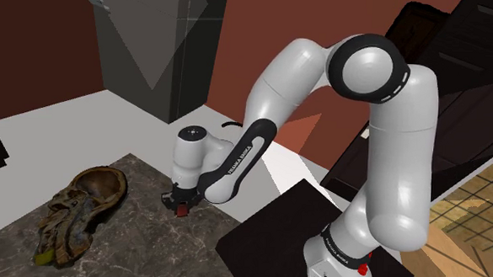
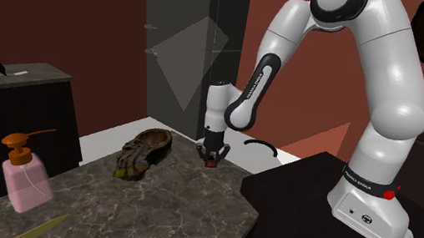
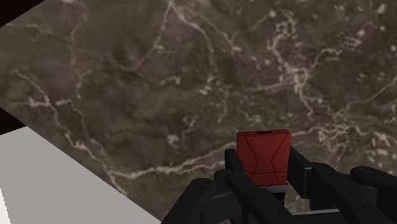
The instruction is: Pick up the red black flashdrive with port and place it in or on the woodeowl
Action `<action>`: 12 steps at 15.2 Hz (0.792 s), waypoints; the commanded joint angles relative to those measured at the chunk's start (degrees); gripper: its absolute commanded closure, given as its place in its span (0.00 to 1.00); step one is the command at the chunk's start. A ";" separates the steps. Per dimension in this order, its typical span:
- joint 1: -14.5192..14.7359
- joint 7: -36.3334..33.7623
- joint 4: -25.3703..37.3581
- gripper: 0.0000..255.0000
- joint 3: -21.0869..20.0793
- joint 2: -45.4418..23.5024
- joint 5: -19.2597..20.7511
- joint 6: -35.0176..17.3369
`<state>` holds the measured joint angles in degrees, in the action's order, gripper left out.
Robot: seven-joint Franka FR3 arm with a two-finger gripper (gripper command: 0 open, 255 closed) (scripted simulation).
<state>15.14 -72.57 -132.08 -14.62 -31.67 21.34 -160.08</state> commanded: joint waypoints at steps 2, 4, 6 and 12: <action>-1.09 0.85 -0.67 1.00 -1.30 1.99 -1.13 1.78; -1.86 1.49 -1.20 1.00 -2.26 3.60 -2.00 2.89; -2.62 2.17 -1.67 1.00 -3.23 5.20 -2.93 4.03; -4.76 4.42 -2.77 1.00 -6.04 9.96 -6.09 7.57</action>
<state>10.69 -68.49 -134.70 -20.23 -22.43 15.76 -153.07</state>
